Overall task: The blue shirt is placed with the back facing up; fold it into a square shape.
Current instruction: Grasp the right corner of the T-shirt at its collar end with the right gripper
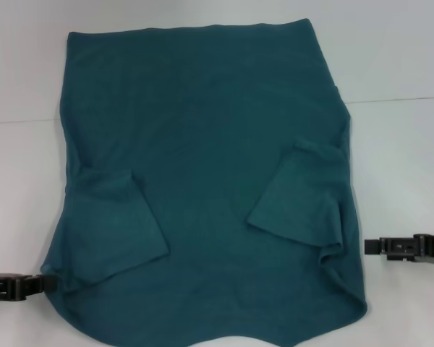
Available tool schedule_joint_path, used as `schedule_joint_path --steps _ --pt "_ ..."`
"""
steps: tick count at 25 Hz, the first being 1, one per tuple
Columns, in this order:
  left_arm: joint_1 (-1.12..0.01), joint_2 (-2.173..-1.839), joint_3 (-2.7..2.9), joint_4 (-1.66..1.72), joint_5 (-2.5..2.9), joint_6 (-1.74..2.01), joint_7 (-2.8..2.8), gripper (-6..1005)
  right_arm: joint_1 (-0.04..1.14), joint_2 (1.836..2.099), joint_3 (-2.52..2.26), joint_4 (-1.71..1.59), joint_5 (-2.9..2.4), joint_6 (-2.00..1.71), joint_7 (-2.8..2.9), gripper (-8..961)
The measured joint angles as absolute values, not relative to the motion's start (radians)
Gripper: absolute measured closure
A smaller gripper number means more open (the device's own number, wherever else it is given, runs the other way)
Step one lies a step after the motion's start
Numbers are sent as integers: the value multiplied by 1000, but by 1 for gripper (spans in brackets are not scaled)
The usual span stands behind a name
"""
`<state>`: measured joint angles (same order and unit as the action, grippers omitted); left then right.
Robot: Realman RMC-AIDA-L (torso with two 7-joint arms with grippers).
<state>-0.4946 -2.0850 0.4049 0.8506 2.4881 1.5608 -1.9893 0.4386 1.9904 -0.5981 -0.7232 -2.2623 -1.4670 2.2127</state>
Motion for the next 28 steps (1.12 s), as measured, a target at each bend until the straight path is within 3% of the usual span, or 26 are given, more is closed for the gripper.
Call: schedule_joint_path --steps 12,28 --pt "-497 -2083 407 840 2479 1550 -1987 971 514 2035 -609 -722 -2336 -1326 2210 134" --pt "-499 -2081 401 839 2477 1540 -1986 972 552 2048 -624 -714 -2361 -1275 2219 134"
